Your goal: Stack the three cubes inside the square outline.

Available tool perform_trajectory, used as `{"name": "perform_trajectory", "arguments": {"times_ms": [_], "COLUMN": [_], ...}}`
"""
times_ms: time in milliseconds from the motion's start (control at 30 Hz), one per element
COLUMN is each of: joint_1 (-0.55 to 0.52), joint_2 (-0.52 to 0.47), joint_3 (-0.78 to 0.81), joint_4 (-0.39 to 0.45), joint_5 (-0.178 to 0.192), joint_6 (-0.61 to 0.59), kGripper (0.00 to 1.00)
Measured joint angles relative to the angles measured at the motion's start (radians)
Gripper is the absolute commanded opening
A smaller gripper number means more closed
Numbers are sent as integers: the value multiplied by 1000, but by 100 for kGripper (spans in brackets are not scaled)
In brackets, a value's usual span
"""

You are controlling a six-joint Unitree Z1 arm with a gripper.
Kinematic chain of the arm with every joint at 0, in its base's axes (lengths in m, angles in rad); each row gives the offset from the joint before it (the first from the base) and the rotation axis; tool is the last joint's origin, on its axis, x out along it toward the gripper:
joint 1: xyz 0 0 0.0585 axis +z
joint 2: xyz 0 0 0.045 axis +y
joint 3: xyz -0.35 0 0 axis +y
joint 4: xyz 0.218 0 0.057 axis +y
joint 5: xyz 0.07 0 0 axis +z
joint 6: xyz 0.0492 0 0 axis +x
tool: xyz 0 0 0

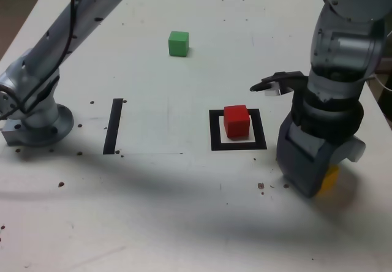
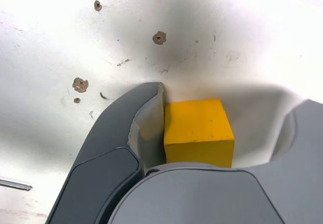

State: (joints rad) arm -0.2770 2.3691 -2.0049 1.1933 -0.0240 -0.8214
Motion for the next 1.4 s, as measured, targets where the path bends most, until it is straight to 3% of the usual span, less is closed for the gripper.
{"name": "perform_trajectory", "arguments": {"times_ms": [367,633,933,1133,1400], "joint_1": [1,1,1,8,50], "joint_2": [12,12,-9,-100,-257], "joint_3": [-16,-16,8,48,153], "joint_4": [3,-4,10,41,113], "joint_5": [-2,13,10,37,56], "joint_6": [-3,-3,6,74,323], "kGripper": [49,31,29,30,30]}}
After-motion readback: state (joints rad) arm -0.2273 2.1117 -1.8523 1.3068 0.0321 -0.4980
